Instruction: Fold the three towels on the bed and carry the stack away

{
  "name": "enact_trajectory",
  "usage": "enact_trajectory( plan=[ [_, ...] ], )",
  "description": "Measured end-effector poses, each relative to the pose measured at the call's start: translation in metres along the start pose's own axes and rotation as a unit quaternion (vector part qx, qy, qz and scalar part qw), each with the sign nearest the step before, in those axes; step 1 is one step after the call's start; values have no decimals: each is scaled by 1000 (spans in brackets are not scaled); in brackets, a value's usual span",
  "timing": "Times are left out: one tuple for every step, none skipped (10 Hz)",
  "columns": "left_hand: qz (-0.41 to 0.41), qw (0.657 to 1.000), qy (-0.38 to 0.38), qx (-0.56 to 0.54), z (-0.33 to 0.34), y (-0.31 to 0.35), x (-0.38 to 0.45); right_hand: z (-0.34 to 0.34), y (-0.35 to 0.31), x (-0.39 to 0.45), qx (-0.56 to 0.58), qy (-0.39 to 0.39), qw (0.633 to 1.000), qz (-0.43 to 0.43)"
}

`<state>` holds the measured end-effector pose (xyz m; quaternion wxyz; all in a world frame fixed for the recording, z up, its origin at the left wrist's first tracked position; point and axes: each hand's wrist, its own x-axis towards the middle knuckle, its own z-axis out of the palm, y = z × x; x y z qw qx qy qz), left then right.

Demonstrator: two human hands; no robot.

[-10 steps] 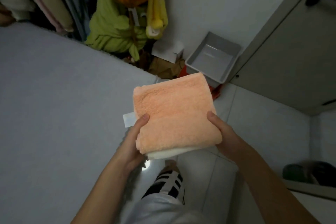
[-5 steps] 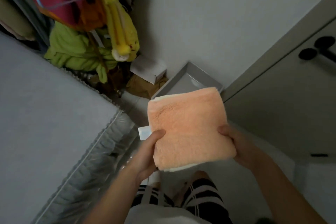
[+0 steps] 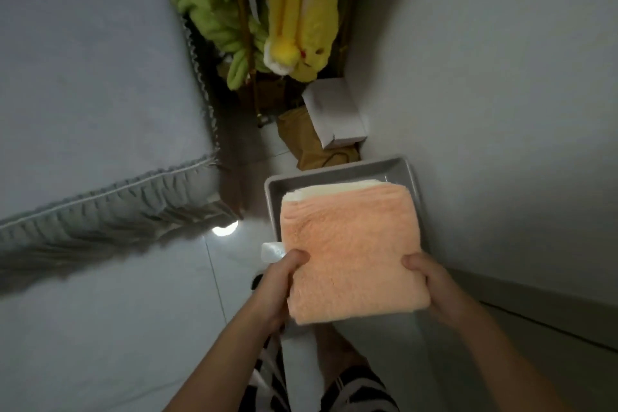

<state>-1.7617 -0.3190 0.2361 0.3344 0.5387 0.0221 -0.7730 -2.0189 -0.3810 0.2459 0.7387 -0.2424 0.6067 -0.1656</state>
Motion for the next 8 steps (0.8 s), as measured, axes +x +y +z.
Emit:
enact_trajectory(
  plan=[
    [6, 998, 32, -52, 6, -9, 39, -20, -3, 55, -26, -13, 1000, 6],
    [6, 995, 72, -63, -3, -18, 94, -37, 7, 121, -57, 1, 998, 13],
    [-16, 987, 160, 28, -23, -33, 154, -46, 40, 181, -120, 0, 992, 45],
    [-14, 961, 257, 100, -27, -51, 196, -51, 72, 213, -192, 1, 981, 40],
    [61, 950, 278, 132, -26, -56, 215, -55, 78, 220, -188, 31, 982, 6],
    [53, 941, 284, 176, -23, -56, 208, -61, 73, 209, -233, 12, 972, 11],
    [25, 938, 280, 203, -15, -49, 184, -62, 62, 194, -284, 3, 959, 3],
    [74, 932, 278, 218, 6, -33, 136, -55, 38, 165, -299, 93, 949, -44]
  ],
)
